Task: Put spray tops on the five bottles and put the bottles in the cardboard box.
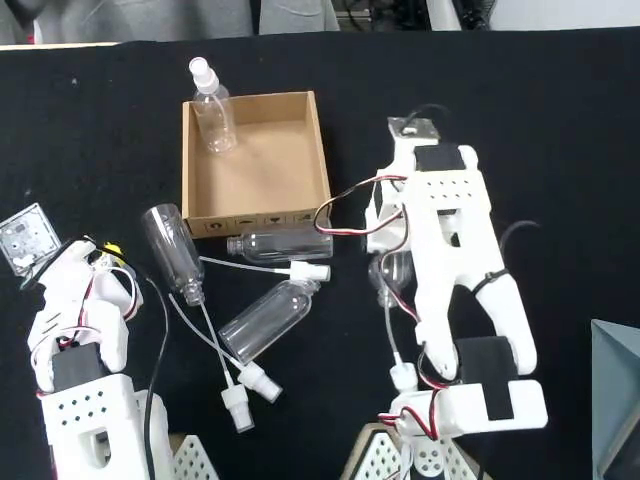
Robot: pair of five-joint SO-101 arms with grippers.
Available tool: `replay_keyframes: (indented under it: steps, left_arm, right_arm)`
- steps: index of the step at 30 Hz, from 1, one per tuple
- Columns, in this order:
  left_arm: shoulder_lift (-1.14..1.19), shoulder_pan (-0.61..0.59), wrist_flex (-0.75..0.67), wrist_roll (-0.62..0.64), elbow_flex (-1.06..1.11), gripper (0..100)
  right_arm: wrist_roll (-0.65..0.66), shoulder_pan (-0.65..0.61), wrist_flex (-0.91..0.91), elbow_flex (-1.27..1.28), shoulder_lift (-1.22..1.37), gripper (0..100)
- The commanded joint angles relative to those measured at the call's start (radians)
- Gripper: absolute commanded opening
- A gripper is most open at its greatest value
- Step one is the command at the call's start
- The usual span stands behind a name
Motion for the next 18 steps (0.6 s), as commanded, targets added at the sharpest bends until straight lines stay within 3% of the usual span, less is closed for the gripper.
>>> replay_keyframes:
  steps: [1,9,18]
  left_arm:
    - [-0.018,-0.008,-0.02,-0.011,-0.019,9]
    - [-0.018,-0.008,-0.02,-0.011,-0.019,9]
    - [-0.018,-0.008,-0.02,-0.011,-0.019,9]
  right_arm:
    - [-0.115,0.026,-0.003,-0.021,-0.065,2.2]
    - [-0.238,0.02,-0.005,0.03,-0.065,2.2]
    - [-0.451,-0.104,-0.005,0.085,-0.065,2.2]
